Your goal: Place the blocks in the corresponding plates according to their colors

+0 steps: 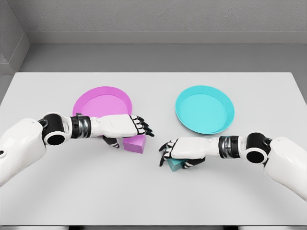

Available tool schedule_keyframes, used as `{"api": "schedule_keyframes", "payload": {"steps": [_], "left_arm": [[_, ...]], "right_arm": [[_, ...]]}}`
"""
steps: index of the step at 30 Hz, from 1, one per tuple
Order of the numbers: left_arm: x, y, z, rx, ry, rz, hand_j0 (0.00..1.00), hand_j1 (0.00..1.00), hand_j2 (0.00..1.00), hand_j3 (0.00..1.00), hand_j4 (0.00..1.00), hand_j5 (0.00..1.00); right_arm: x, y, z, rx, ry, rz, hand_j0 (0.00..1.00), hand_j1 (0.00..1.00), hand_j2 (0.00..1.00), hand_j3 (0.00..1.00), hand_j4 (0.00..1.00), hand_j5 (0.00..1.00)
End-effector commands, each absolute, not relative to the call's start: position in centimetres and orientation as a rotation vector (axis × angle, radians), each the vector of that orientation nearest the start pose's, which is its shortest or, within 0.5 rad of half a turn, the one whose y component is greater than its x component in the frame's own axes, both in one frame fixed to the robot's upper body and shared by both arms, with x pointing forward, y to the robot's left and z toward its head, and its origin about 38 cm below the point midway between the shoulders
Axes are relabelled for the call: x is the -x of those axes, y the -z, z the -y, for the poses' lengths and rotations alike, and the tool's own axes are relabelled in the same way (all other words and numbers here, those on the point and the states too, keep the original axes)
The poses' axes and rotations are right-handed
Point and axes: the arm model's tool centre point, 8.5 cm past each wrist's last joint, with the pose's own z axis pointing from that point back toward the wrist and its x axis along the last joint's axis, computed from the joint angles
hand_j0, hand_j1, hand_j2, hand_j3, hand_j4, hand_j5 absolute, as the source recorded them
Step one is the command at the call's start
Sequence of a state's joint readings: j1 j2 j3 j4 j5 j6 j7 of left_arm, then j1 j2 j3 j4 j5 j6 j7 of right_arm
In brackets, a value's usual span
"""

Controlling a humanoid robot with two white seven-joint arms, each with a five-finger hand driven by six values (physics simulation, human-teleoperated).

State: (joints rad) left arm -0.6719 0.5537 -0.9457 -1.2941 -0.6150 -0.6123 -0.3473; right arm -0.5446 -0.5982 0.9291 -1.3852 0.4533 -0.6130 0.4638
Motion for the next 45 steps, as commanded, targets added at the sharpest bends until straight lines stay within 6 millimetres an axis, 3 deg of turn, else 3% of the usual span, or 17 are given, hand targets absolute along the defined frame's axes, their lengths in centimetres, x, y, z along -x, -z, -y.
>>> {"api": "schedule_keyframes", "payload": {"steps": [1, 27, 45], "left_arm": [[-41.9, -9.7, -17.9, 0.193, -3.046, -1.883, 1.00, 1.00, 1.00, 1.00, 1.00, 1.00], [-42.1, -8.9, -17.1, 0.176, -3.057, -1.885, 1.00, 1.00, 1.00, 1.00, 1.00, 1.00], [-42.2, -7.9, -16.3, 0.154, -3.074, -1.867, 1.00, 1.00, 1.00, 1.00, 1.00, 1.00]], "right_arm": [[-37.1, -6.9, 18.3, -0.109, -2.224, 1.358, 0.67, 0.67, 0.67, 0.67, 0.67, 0.67], [-38.1, -10.4, 18.6, -0.045, -2.278, 1.385, 0.59, 0.59, 0.59, 0.59, 0.59, 0.59], [-40.0, -14.0, 21.6, 0.101, -2.265, 1.396, 0.56, 0.56, 0.56, 0.56, 0.56, 0.56]]}}
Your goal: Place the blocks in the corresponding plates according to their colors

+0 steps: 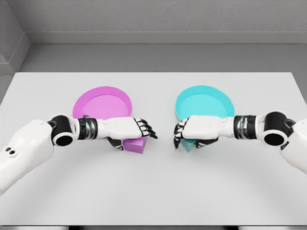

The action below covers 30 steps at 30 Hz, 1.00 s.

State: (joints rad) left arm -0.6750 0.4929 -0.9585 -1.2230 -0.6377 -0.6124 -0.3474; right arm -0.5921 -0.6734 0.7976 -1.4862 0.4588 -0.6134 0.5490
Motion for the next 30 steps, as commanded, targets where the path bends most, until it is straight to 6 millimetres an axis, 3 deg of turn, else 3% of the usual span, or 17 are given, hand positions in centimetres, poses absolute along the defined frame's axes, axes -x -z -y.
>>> {"api": "schedule_keyframes", "payload": {"steps": [1, 5, 13, 19, 25, 30], "left_arm": [[-42.2, -7.9, -16.3, 0.153, -3.076, -1.865, 1.00, 1.00, 1.00, 1.00, 1.00, 1.00], [-42.2, -8.0, -16.3, 0.156, -3.073, -1.869, 0.99, 0.99, 0.99, 0.99, 0.99, 0.99], [-42.2, -7.9, -16.5, 0.154, -3.098, -1.836, 0.70, 0.70, 0.70, 0.70, 0.70, 0.70], [-42.2, -8.1, -16.3, 0.141, -3.101, -1.821, 0.67, 0.67, 0.67, 0.67, 0.67, 0.67], [-41.8, -8.8, -14.1, 0.098, -3.048, -1.841, 0.67, 0.67, 0.67, 0.67, 0.67, 0.67], [-42.1, -9.5, -13.5, 0.105, -3.022, -1.852, 0.67, 0.67, 0.67, 0.67, 0.67, 0.67]], "right_arm": [[-40.2, -14.2, 21.8, -0.152, 3.082, -1.901, 0.56, 0.56, 0.56, 0.56, 0.56, 0.56], [-40.8, -14.1, 22.5, -0.178, 3.106, -1.896, 0.56, 0.56, 0.56, 0.56, 0.56, 0.56], [-42.8, -14.8, 23.7, -0.257, 3.141, -1.899, 0.56, 0.56, 0.56, 0.56, 0.56, 0.56], [-44.4, -15.1, 25.1, -0.325, 3.183, -1.904, 0.56, 0.56, 0.56, 0.56, 0.56, 0.56], [-45.6, -15.4, 26.3, -0.379, 3.216, -1.906, 0.56, 0.56, 0.56, 0.56, 0.56, 0.56], [-46.2, -15.7, 26.6, -0.406, 3.222, -1.917, 0.56, 0.56, 0.56, 0.56, 0.56, 0.56]]}}
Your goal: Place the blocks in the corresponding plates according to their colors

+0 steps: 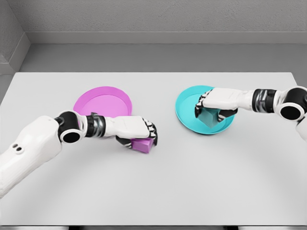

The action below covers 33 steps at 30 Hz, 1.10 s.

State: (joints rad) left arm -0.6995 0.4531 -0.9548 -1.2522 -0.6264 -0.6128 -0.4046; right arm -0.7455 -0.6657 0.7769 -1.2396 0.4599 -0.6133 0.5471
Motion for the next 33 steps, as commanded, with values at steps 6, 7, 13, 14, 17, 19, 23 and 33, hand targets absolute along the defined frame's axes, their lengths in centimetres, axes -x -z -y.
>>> {"api": "schedule_keyframes", "payload": {"steps": [6, 7, 13, 14, 17, 19, 23, 33], "left_arm": [[-42.5, -10.9, -12.9, 0.126, -2.978, -1.873, 0.68, 0.68, 0.68, 0.68, 0.68, 0.68], [-42.7, -11.2, -12.8, 0.134, -2.970, -1.873, 0.68, 0.68, 0.68, 0.68, 0.68, 0.68], [-43.4, -12.4, -13.5, 0.156, -2.961, -1.898, 0.68, 0.68, 0.68, 0.68, 0.68, 0.68], [-43.4, -12.5, -13.9, 0.161, -2.968, -1.901, 0.68, 0.68, 0.68, 0.68, 0.68, 0.68], [-44.0, -13.1, -15.4, 0.206, -2.981, -1.914, 0.68, 0.68, 0.68, 0.68, 0.68, 0.68], [-44.3, -13.5, -16.6, 0.228, -2.991, -1.934, 0.68, 0.68, 0.68, 0.68, 0.68, 0.68], [-45.1, -14.6, -18.9, 0.305, -3.008, -1.956, 0.68, 0.68, 0.68, 0.68, 0.68, 0.68], [-46.2, -15.9, -23.3, 0.450, -3.052, -1.981, 0.69, 0.69, 0.69, 0.69, 0.69, 0.69]], "right_arm": [[-47.7, -16.5, 26.4, 0.292, -2.122, 1.286, 0.56, 0.56, 0.56, 0.56, 0.56, 0.56], [-47.8, -16.6, 26.4, 0.294, -2.120, 1.285, 0.56, 0.56, 0.56, 0.56, 0.56, 0.56], [-48.5, -16.6, 26.0, 0.294, -2.103, 1.289, 0.59, 0.59, 0.59, 0.59, 0.59, 0.59], [-48.6, -16.4, 26.2, 0.294, -2.097, 1.284, 0.64, 0.64, 0.64, 0.64, 0.64, 0.64], [-48.9, -16.5, 25.8, 0.292, -2.087, 1.294, 0.90, 0.90, 0.90, 0.90, 0.90, 0.90], [-49.2, -16.3, 25.7, 0.290, -2.074, 1.295, 0.99, 0.99, 0.99, 0.99, 0.99, 0.99], [-49.6, -17.2, 26.0, 0.312, -2.056, 1.314, 0.99, 0.99, 0.99, 0.99, 0.99, 0.99], [-49.6, -19.2, 33.1, 0.434, -1.887, 1.315, 1.00, 1.00, 1.00, 1.00, 1.00, 1.00]]}}
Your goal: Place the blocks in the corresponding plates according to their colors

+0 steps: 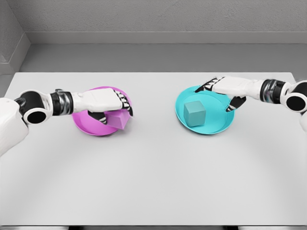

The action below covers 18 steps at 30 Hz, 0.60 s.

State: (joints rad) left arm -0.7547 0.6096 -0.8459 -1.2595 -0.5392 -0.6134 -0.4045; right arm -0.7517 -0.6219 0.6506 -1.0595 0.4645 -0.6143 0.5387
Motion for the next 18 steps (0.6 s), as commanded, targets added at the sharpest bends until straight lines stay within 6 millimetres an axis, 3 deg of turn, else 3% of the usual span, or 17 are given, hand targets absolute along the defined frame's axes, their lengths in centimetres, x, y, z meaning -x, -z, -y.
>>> {"api": "schedule_keyframes", "payload": {"steps": [1, 5, 8, 13, 14, 15, 18], "left_arm": [[-46.3, -16.0, -23.8, -0.327, 2.167, 1.408, 0.69, 0.69, 0.69, 0.69, 0.69, 0.69], [-46.7, -15.9, -25.6, -0.352, 2.138, 1.373, 0.69, 0.69, 0.69, 0.69, 0.69, 0.69], [-47.1, -15.7, -27.3, -0.371, 2.110, 1.335, 0.70, 0.70, 0.70, 0.70, 0.70, 0.70], [-47.4, -15.6, -28.5, -0.387, 2.084, 1.316, 0.71, 0.71, 0.71, 0.71, 0.71, 0.71], [-47.4, -15.7, -28.5, -0.390, 2.081, 1.320, 0.81, 0.81, 0.81, 0.81, 0.81, 0.81], [-47.5, -15.8, -28.5, -0.380, 2.059, 1.336, 1.00, 1.00, 1.00, 1.00, 1.00, 1.00], [-47.5, -15.8, -28.6, -0.355, 2.026, 1.356, 1.00, 1.00, 1.00, 1.00, 1.00, 1.00]], "right_arm": [[-49.4, -20.1, 34.4, 0.466, -1.862, 1.320, 1.00, 1.00, 1.00, 1.00, 1.00, 1.00], [-48.8, -21.5, 38.0, 0.531, -1.748, 1.354, 1.00, 1.00, 1.00, 1.00, 1.00, 1.00], [-48.0, -21.3, 39.8, 0.548, -1.670, 1.371, 1.00, 1.00, 1.00, 1.00, 1.00, 1.00], [-46.1, -20.1, 43.3, 0.571, -1.534, 1.378, 1.00, 1.00, 1.00, 1.00, 1.00, 1.00], [-45.7, -19.6, 43.7, 0.569, -1.520, 1.372, 1.00, 1.00, 1.00, 1.00, 1.00, 1.00], [-45.4, -19.2, 44.1, 0.567, -1.507, 1.368, 1.00, 1.00, 1.00, 1.00, 1.00, 1.00], [-44.4, -18.4, 45.2, 0.569, -1.468, 1.360, 1.00, 1.00, 1.00, 1.00, 1.00, 1.00]]}}
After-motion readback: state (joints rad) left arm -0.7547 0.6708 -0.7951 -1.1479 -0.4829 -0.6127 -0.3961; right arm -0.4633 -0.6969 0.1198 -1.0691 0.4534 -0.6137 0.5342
